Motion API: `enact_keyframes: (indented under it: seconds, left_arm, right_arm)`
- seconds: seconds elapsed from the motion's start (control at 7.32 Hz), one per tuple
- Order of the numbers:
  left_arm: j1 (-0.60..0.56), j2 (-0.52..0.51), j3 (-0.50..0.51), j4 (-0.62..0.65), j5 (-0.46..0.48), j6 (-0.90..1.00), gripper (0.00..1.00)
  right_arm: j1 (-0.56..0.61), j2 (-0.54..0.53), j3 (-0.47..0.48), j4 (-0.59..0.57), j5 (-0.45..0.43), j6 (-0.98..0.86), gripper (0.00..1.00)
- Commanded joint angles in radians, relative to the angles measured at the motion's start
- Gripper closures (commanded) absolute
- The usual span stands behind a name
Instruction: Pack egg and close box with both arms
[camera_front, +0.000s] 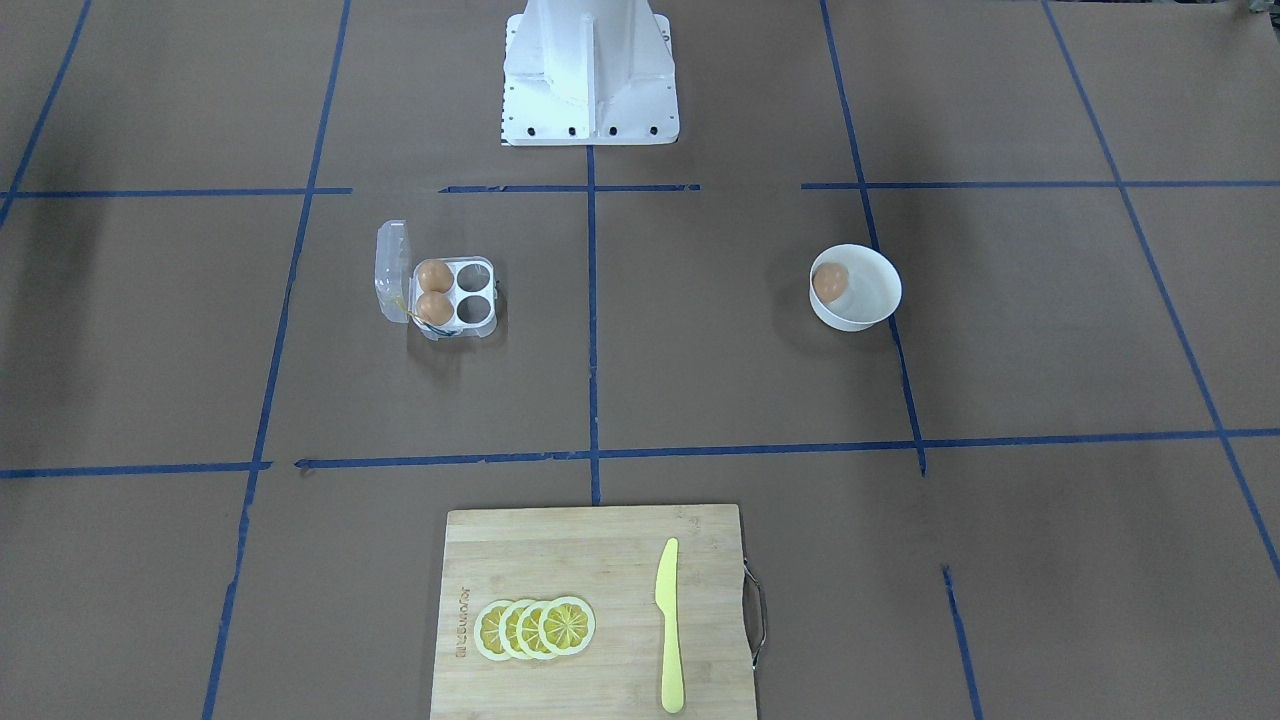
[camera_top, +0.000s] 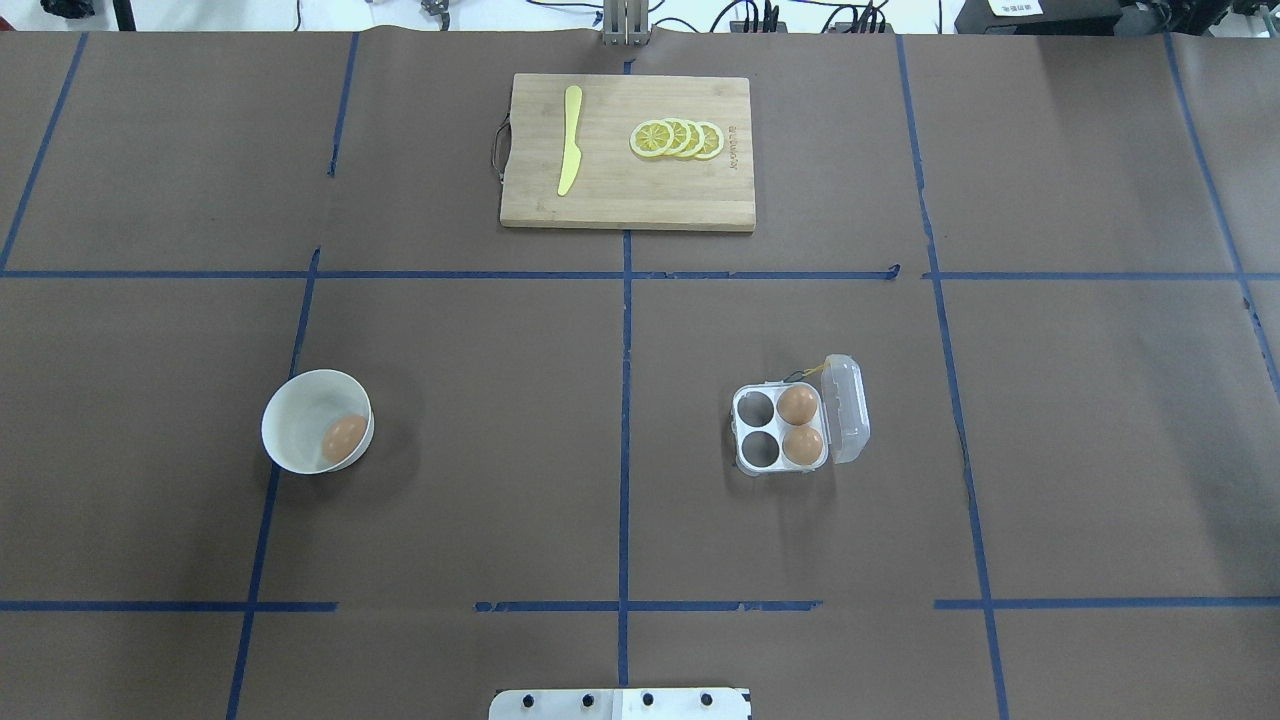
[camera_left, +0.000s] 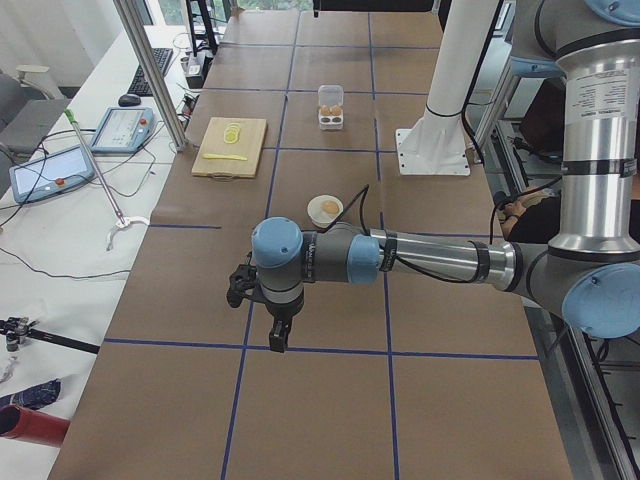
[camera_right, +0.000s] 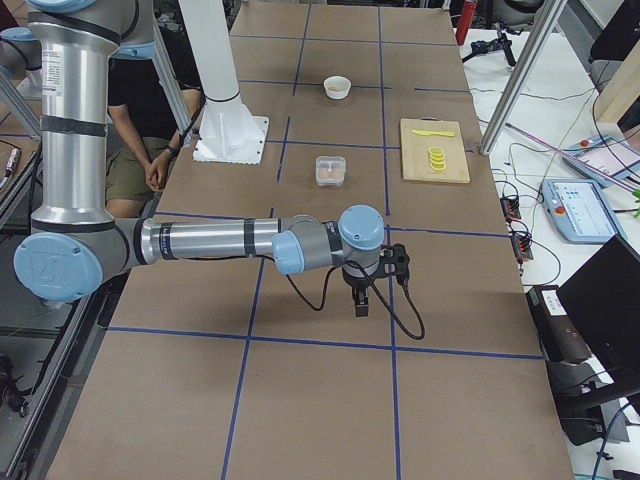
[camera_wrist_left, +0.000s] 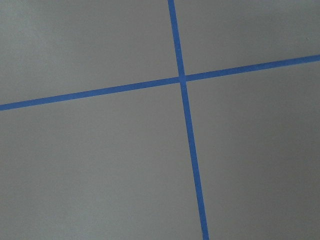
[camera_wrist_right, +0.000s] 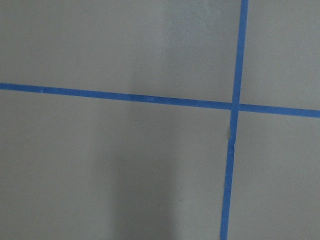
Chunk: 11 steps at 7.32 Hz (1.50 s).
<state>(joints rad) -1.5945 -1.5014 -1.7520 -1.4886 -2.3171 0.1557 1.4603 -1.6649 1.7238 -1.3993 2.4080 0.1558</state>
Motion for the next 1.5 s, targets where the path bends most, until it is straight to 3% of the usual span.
enact_keyframes:
  seconds: [0.0, 0.82, 1.09, 1.37]
  left_arm:
    - [0.004, -0.002, -0.009, -0.015, 0.001, 0.017, 0.00]
    - [0.005, -0.020, -0.004, -0.059, -0.001, 0.016, 0.00]
    - [0.007, -0.001, 0.031, -0.206, 0.001, 0.016, 0.00]
    - [0.010, 0.012, 0.051, -0.213, -0.055, 0.013, 0.00]
  right_arm:
    - [0.000, -0.007, 0.005, 0.000, 0.005, -0.001, 0.00]
    - [-0.001, -0.015, 0.008, 0.002, 0.028, -0.005, 0.00]
    - [-0.001, -0.021, 0.008, 0.002, 0.026, -0.007, 0.00]
    - [-0.001, -0.024, 0.011, 0.002, 0.023, -0.007, 0.00]
